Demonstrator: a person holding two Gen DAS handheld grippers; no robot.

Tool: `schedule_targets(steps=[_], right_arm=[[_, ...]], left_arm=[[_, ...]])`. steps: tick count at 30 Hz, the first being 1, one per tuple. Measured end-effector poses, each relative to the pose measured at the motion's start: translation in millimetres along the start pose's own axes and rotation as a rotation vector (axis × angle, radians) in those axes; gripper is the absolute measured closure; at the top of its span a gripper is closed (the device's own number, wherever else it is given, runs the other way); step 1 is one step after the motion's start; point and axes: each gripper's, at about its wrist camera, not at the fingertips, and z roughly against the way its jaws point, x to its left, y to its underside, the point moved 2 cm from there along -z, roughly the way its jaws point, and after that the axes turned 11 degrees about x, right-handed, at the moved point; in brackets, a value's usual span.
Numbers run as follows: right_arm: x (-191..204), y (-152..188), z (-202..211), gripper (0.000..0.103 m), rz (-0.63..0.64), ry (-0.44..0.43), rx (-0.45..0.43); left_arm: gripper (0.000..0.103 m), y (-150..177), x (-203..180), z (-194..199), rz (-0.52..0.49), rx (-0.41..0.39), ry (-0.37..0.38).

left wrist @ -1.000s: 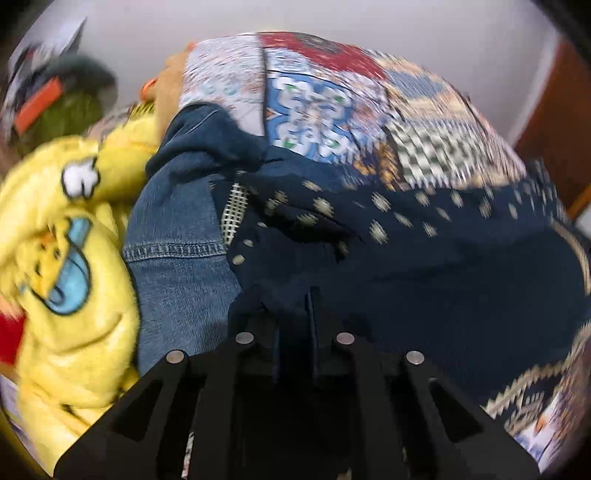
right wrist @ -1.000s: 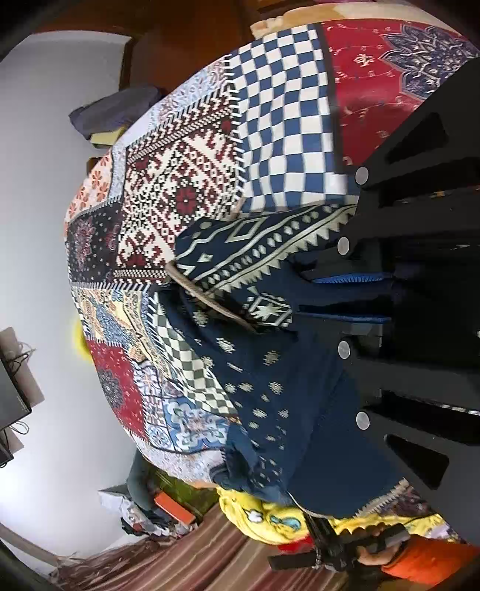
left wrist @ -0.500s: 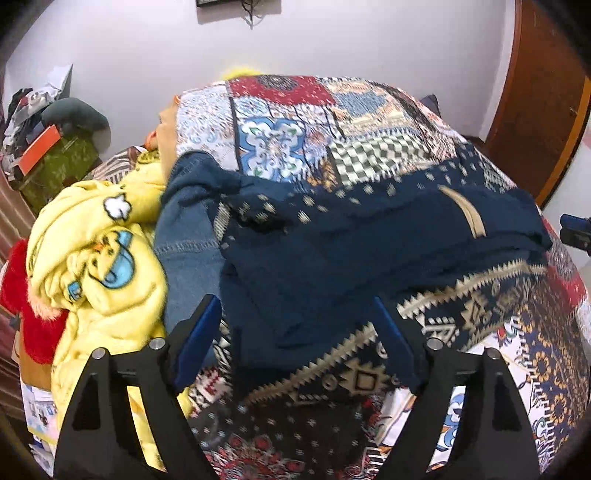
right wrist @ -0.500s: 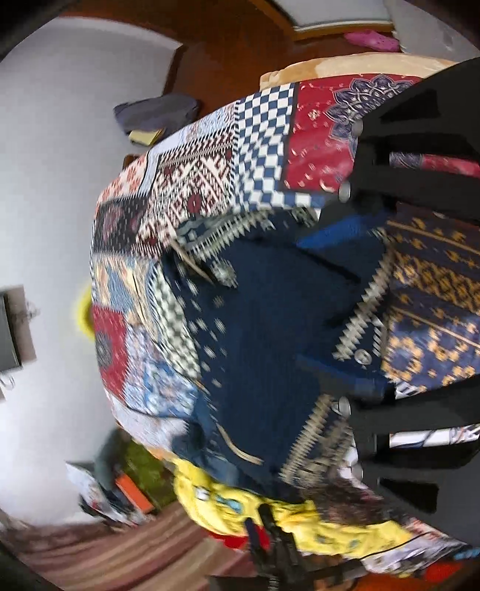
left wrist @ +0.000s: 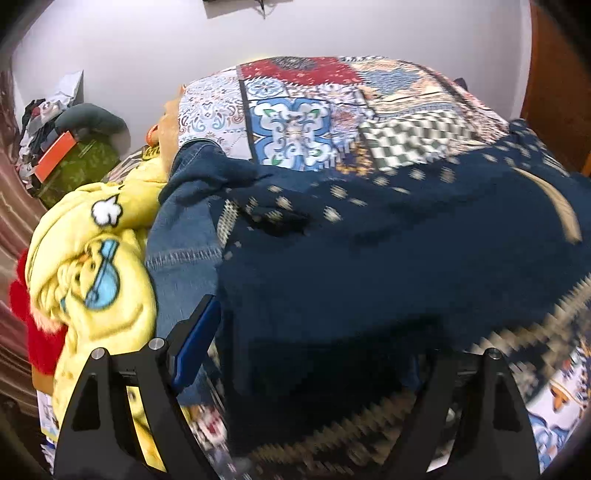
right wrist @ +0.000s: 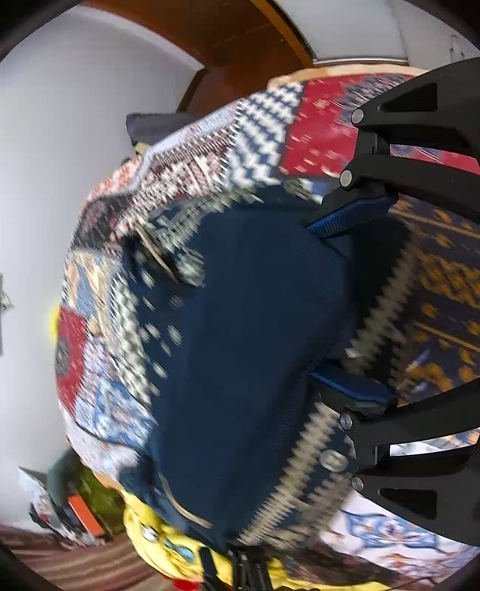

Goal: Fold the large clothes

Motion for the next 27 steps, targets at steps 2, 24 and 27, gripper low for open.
schedule_targets(steps=[2, 24, 27], right_arm=[[-9.4, -19.9, -3.1, 0.038, -0.026, -0.016, -0.025], [4.7, -95.7, 33.5, 0.038, -0.123, -0.251, -0.112], [36.8, -78.1, 20.5, 0.038, -0.03, -0.283, -0.063]], left_arm=[[0.015, -15.2, 5.9, -7.6, -0.001, 0.022, 0.027], [0.015, -83.3, 51.9, 40.0, 0.142, -0.064, 0.123], [0.015, -64.7, 23.9, 32.2, 0.068, -0.024, 0.197]])
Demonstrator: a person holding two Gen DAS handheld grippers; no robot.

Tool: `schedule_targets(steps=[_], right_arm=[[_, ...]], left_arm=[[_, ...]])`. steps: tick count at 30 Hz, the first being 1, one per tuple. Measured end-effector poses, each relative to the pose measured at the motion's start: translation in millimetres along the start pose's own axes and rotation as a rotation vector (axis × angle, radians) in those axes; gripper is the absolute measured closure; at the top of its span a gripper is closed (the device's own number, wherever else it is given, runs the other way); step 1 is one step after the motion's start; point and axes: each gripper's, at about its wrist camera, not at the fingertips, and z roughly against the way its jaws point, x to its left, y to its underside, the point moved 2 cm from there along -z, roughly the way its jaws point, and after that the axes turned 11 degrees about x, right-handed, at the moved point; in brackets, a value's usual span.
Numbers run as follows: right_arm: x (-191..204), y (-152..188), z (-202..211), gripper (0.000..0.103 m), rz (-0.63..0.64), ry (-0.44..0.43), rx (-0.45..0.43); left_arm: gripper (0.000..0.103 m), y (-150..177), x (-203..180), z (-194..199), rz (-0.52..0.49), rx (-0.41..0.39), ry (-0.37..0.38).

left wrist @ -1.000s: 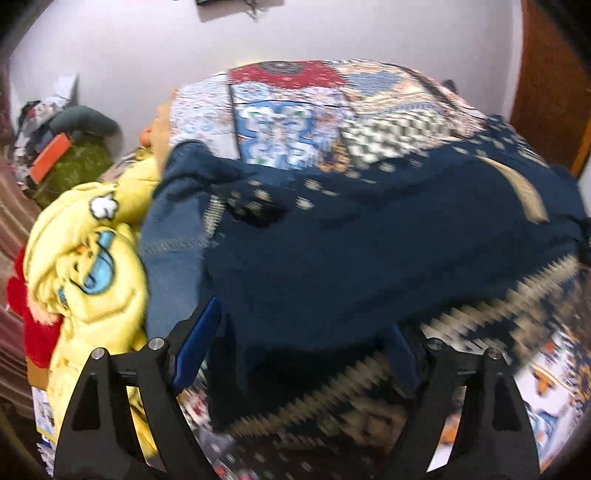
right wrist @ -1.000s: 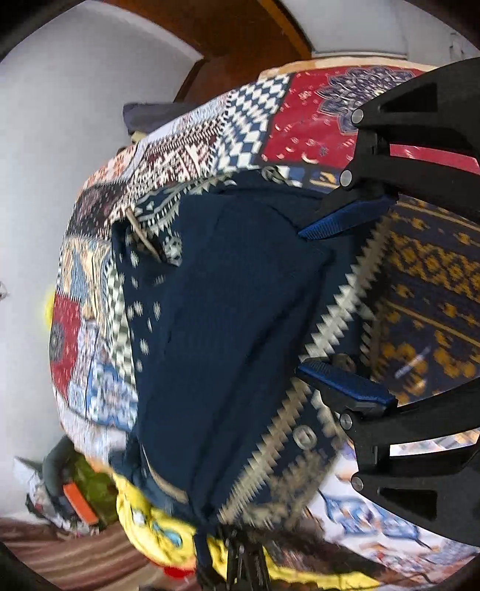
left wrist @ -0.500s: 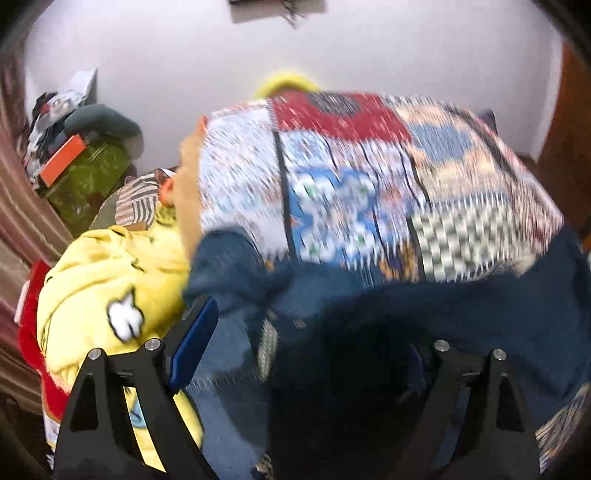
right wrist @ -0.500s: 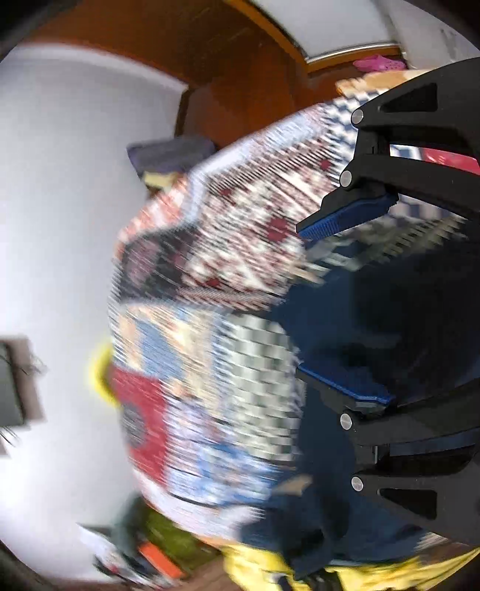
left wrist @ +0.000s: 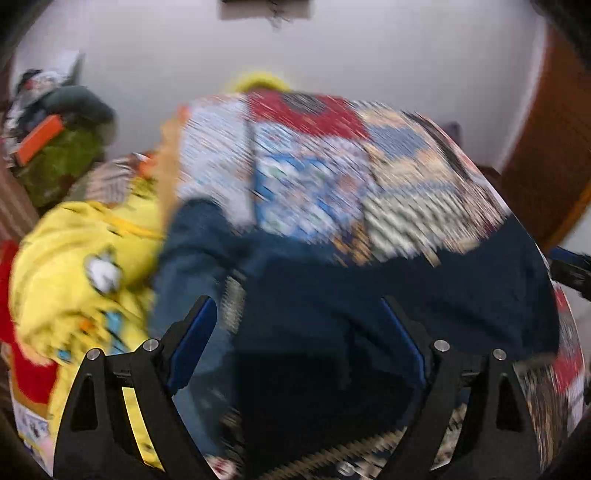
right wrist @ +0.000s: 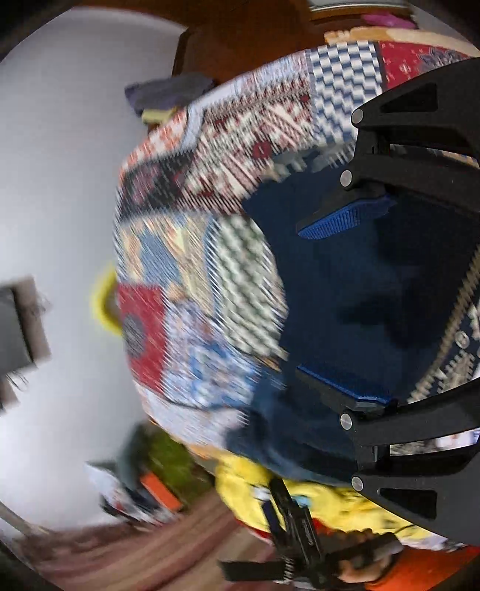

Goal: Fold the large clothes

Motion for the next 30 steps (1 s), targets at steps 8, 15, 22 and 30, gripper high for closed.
schedule_targets(steps=[8, 15, 22, 30], right_arm=[[20.6, 39.9, -57.7, 0.037, 0.148, 0.037, 0.135], [-16.8, 62.9, -43.4, 0.035, 0.095, 0.012, 0.094], [-39.9, 93.8, -20.6, 0.034, 0.083, 0.217, 0.101], [-71.1, 125.0, 8.0, 0.034, -0.05, 0.329, 0.136]], left_arm=[[0.012, 50.3, -38.8, -50.9, -0.115, 0.071, -0.074], [0.008, 83.9, -4.3, -44.9, -0.076, 0.022, -0.126], [0.008, 119.2, 49.8, -36.8, 0.069, 0.075, -0.202], [0.008, 154.0, 101.8, 15.7, 0.283, 0.027, -0.165]])
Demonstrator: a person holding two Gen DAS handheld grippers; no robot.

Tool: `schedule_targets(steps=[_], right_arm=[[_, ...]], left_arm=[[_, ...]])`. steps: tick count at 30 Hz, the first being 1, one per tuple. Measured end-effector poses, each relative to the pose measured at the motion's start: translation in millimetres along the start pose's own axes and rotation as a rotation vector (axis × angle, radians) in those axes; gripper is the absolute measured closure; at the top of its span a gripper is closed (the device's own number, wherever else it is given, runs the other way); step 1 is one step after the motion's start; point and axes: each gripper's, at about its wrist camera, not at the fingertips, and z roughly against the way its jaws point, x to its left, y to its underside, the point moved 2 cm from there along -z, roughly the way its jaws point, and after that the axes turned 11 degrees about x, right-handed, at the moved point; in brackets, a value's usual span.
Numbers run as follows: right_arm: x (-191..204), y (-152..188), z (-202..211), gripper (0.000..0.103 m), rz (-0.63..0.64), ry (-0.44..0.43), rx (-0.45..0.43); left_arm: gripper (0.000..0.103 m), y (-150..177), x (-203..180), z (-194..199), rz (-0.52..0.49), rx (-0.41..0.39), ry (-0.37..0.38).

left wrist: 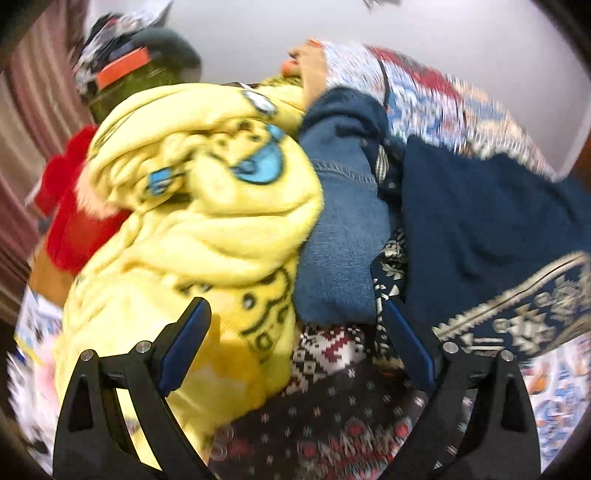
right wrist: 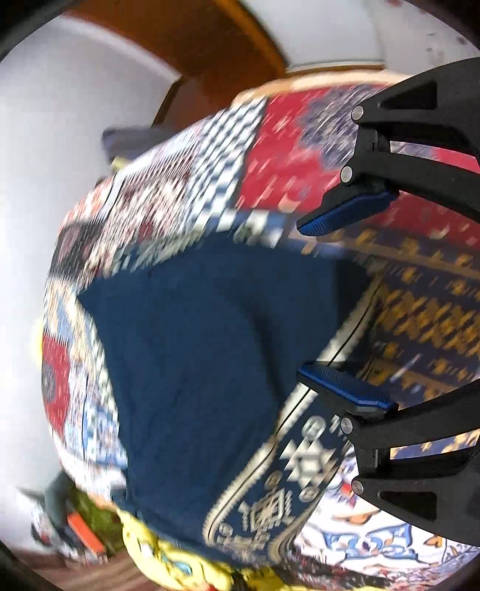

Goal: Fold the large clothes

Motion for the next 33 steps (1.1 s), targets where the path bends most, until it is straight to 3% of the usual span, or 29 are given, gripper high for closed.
schedule_targets(steps=[3, 6, 11, 16, 24, 26, 28, 33], right_arm=[[-6.7, 8.2, 16.2, 0.034, -0.057, -0.071, -0.024], [-4.7, 11.8, 32.6, 0.034, -0.094, -0.13, -0.055], [12.8, 8.9, 45.3, 0.034, -0.081, -0.191, -0.079], [27.8, 6.4, 42.4, 0.034, -0.067, -0.254, -0.071], [42.9, 1.0, 29.7, 0.034, -0.054, -0.283, -0.039], [45.5, -0.3, 24.3, 0.034, -0.054, -0.312, -0.02], [49.5, -1.9, 21.6, 0.034, -0.046, -0.322, -0.011], [56.6, -8.3, 18.8, 0.034, -0.02, -0.317, -0.016]], left_arm=[[0.008, 11.4, 9.8, 21.8, 0.078, 0.0, 0.158], [0.008, 20.4, 4.8, 29.0, 0.148, 0.024, 0.367], [0.011, 34.9, -20.9, 12.4, 0.19, 0.105, 0.583], [0.022, 46.2, -34.3, -16.5, 0.286, 0.177, 0.783], [0.039, 29.6, -43.2, -57.5, 0.346, 0.202, 0.808], [0.054, 21.0, -47.9, -67.4, 0.378, 0.223, 0.828], [0.063, 10.9, -56.7, -67.0, 0.377, 0.223, 0.838], [0.063, -15.5, -81.3, -24.3, 0.258, 0.072, 0.782]])
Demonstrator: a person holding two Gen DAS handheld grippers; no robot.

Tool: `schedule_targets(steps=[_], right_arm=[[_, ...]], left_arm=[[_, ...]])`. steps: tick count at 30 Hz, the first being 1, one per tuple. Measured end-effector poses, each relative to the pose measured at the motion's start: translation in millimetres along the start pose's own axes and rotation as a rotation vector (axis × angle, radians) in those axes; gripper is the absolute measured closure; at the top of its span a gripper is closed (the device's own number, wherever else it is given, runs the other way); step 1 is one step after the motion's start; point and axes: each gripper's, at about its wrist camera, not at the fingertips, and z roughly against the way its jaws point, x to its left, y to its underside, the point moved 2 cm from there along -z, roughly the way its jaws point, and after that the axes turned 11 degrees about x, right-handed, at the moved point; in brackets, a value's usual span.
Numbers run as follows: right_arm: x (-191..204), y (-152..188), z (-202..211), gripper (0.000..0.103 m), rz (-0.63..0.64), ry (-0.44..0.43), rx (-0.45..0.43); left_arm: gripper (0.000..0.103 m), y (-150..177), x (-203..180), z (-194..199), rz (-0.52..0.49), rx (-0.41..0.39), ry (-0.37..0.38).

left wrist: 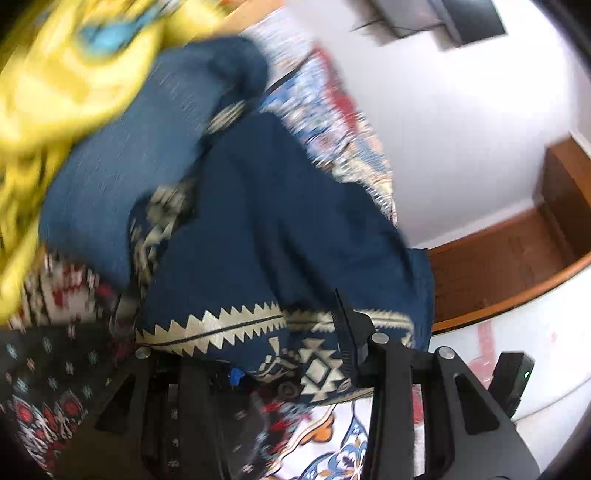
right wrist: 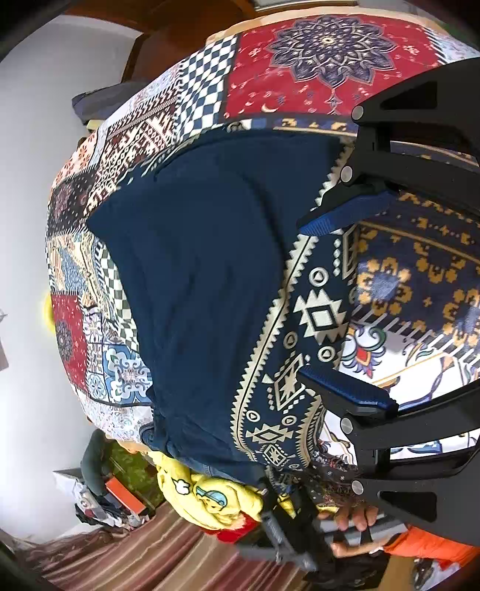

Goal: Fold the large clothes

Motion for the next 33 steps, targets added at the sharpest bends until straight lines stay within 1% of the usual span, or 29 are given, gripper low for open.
schedule_targets(steps=[2, 3, 4, 5, 7, 9, 10, 11, 12, 13, 16, 18, 21, 22, 24, 25, 27, 28, 30, 31, 33], right_arm=[[0.9, -3.2, -1.1, 0.034, 0.004, 0.002, -0.005], [1.9, -5.0, -1.8, 0.034, 0.007, 0.002, -0.006], [3.1, -7.0, -2.3, 0.034, 0.009, 0.0, -0.007], [4.5, -8.9, -2.6, 0.034, 0.01, -0.002, -0.009], [7.3, -12.1, -2.9, 0.034, 0.015, -0.008, -0.014], [10.2, -14.7, -4.2, 0.034, 0.018, -0.006, -0.016], [11.3, -15.5, -5.4, 0.034, 0.019, -0.002, -0.01], [12.5, -16.4, -6.4, 0.034, 0.02, 0.0, -0.006], [13.3, -16.7, -7.0, 0.034, 0.022, 0.001, -0.003], [13.7, -17.3, -7.2, 0.034, 0.025, 0.004, -0.001], [15.7, -18.4, -5.1, 0.034, 0.029, 0.013, -0.004], [17.6, -20.8, -3.5, 0.034, 0.029, 0.017, -0.01], [24.2, -29.1, -2.2, 0.034, 0.032, 0.018, -0.015], [28.2, -33.2, -1.6, 0.034, 0.035, 0.016, -0.02], [39.0, -41.6, -2.3, 0.034, 0.051, 0.014, -0.03], [45.7, -46.3, -4.9, 0.034, 0.066, 0.016, -0.029], [58.1, -53.2, -14.1, 0.034, 0.086, 0.021, -0.024], [65.7, -55.3, -24.2, 0.034, 0.094, 0.022, -0.007], [73.3, -53.5, -43.4, 0.034, 0.099, 0.018, 0.021], [74.8, -50.9, -55.6, 0.034, 0.093, 0.004, 0.044], [74.6, -45.9, -71.8, 0.033, 0.075, -0.032, 0.08]], left_arm=[[0.063, -6.6, -9.7, -3.0, -0.032, -0.018, -0.019], [0.063, -9.2, -8.7, -7.4, -0.027, -0.016, -0.026], [0.063, -13.7, -2.5, -16.7, -0.001, -0.01, -0.034], [0.063, -13.1, 4.2, -19.3, 0.016, -0.006, -0.029], [0.063, -21.9, 17.0, -39.4, 0.055, 0.004, 0.017], [0.065, -26.0, 23.0, -42.8, 0.085, -0.002, 0.039], [0.067, -30.4, 22.2, -39.8, 0.096, -0.013, 0.049], [0.071, -33.2, 21.2, -38.0, 0.096, -0.025, 0.043], [0.076, -36.0, 20.1, -35.3, 0.097, -0.045, 0.018], [0.084, -35.4, 23.9, -24.7, 0.105, -0.064, -0.009], [0.093, -30.9, 26.9, -11.4, 0.12, -0.132, -0.009], [0.096, -31.6, 25.8, -6.0, 0.108, -0.157, -0.025], [0.097, -29.5, 5.1, 10.4, 0.027, -0.181, -0.094], [0.097, -25.4, -8.8, 23.1, -0.039, -0.201, -0.108], [0.097, -23.0, -34.7, 35.8, -0.131, -0.23, -0.144], [0.097, -20.1, -48.2, 43.8, -0.18, -0.244, -0.145], [0.097, -18.8, -70.8, 55.5, -0.239, -0.272, -0.136], [0.097, -18.1, -86.0, 62.0, -0.282, -0.292, -0.147], [0.097, -16.8, -105.7, 64.5, -0.339, -0.306, -0.164], [0.097, -16.6, -118.0, 60.4, -0.378, -0.297, -0.177], [0.097, -11.1, -132.5, 52.7, -0.425, -0.278, -0.218]])
